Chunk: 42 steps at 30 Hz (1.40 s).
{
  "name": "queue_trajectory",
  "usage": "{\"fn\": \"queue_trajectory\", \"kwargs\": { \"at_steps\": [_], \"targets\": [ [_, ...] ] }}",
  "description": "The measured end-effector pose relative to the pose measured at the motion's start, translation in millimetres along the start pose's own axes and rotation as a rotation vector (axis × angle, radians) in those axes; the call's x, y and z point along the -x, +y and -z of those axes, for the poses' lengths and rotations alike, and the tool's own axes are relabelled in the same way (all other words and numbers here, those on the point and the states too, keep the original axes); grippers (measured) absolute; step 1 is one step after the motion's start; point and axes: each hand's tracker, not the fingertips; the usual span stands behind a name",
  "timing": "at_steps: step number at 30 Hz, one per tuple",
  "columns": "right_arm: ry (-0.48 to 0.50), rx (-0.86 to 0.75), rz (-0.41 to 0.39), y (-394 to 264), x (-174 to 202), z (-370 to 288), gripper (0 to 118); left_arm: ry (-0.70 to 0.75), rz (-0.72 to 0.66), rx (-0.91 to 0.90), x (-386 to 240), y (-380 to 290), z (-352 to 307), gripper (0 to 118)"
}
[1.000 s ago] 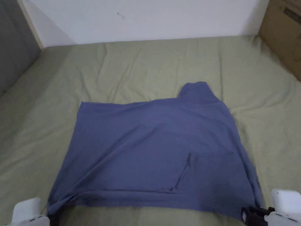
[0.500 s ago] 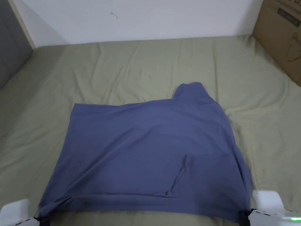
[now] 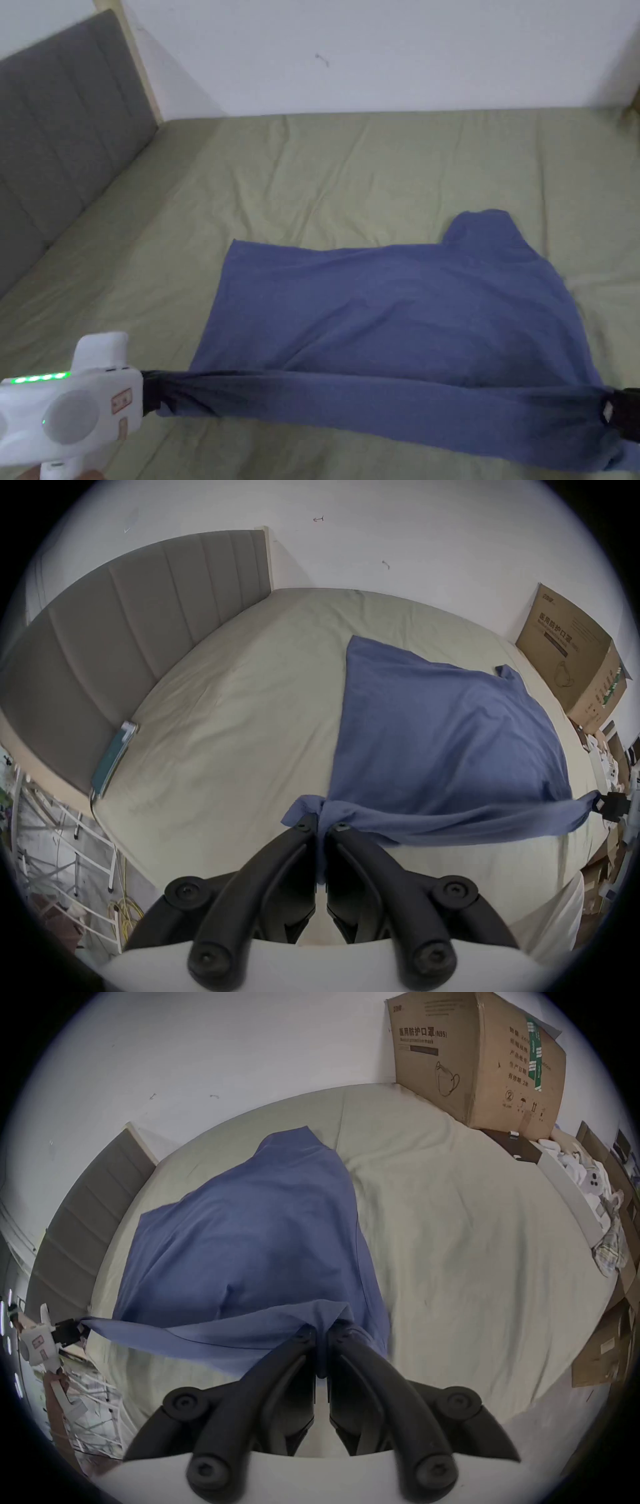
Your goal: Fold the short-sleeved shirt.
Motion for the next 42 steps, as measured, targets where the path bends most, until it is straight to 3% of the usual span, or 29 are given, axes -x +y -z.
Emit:
{"fn": "queue_trajectory", "kwargs": {
  "at_steps": [4, 5, 6, 8, 9, 10, 16, 17, 19, 20, 21, 22, 24, 25, 29, 30, 32, 33, 35, 39, 41, 42],
  "targets": [
    [-0.020, 0.037, 0.015, 30.7, 5.5, 44.1, 6, 0.001, 0.031, 0.056, -7.6, 32.2, 46.2, 4],
    [-0.021, 0.047, 0.022, 35.2, 6.5, 55.6, 11, 0.006, 0.040, 0.082, -10.8, 36.0, 57.6, 5],
    [-0.037, 0.081, 0.039, 38.4, 7.8, 63.1, 35, 0.016, 0.035, 0.093, -14.4, 38.6, 65.8, 22],
    [-0.073, 0.087, 0.030, 39.5, 10.5, 64.5, 82, 0.041, 0.028, 0.129, -14.8, 39.0, 69.3, 77],
    [-0.080, 0.081, 0.016, 38.2, 11.1, 61.4, 88, 0.041, 0.019, 0.127, -12.3, 37.3, 67.3, 107],
    [-0.074, 0.064, 0.002, 35.9, 11.0, 55.2, 88, 0.019, 0.004, 0.117, -10.1, 34.9, 63.6, 114],
    [-0.035, -0.051, -0.092, 7.5, 15.6, -8.4, 87, -0.053, -0.101, 0.055, 16.6, -1.0, 7.9, 110],
    [-0.022, -0.051, -0.098, -1.3, 17.7, -18.3, 86, -0.092, -0.129, 0.033, 20.3, -12.5, -3.6, 101],
    [0.036, -0.035, -0.123, -19.9, 22.3, -32.1, 81, -0.134, -0.167, 0.047, 18.3, -32.2, -19.6, 46],
    [0.046, -0.028, -0.125, -25.3, 9.7, -29.8, 71, -0.130, -0.172, 0.059, 16.9, -44.5, -24.0, 24],
    [0.049, -0.035, -0.126, -35.4, 12.0, -32.7, 37, -0.124, -0.166, 0.056, 13.7, -56.1, -27.0, 8],
    [0.046, -0.036, -0.118, -45.3, 14.4, -33.0, 9, -0.111, -0.167, 0.039, 12.9, -68.2, -29.1, 5],
    [0.052, -0.006, -0.089, -62.6, 23.0, -34.3, 5, -0.085, -0.143, 0.040, 5.1, -84.7, -32.8, 0],
    [0.085, 0.002, -0.065, -69.0, 22.9, -32.4, 3, -0.079, -0.133, 0.035, 1.6, -90.6, -33.4, 0],
    [0.052, 0.041, -0.001, -76.8, 11.2, -15.5, 3, -0.110, -0.120, 0.034, -2.7, -85.5, -19.6, 1],
    [0.046, 0.035, -0.003, -77.2, 12.3, -16.1, 3, -0.116, -0.133, 0.024, -2.1, -77.9, -14.8, 28],
    [0.040, 0.027, -0.042, -75.8, 14.5, -15.5, 3, -0.130, -0.166, 0.024, -0.7, -61.1, 0.7, 105],
    [0.032, 0.025, -0.065, -75.7, 16.2, -15.4, 3, -0.145, -0.186, 0.027, 0.3, -53.6, 12.4, 117],
    [0.036, 0.030, -0.079, -75.0, 17.8, -14.4, 3, -0.148, -0.214, -0.028, 3.5, -36.2, 25.5, 104],
    [0.033, 0.031, -0.054, -74.7, 15.5, -11.1, 3, -0.149, -0.255, 0.025, 7.2, -16.9, 66.3, 103],
    [0.023, 0.041, -0.024, -74.0, 11.1, -5.9, 3, -0.144, -0.255, 0.104, 4.9, -18.3, 84.9, 89],
    [0.022, 0.043, -0.016, -73.5, 9.3, -3.9, 3, -0.142, -0.256, 0.119, 2.9, -22.5, 92.8, 76]
  ]
}}
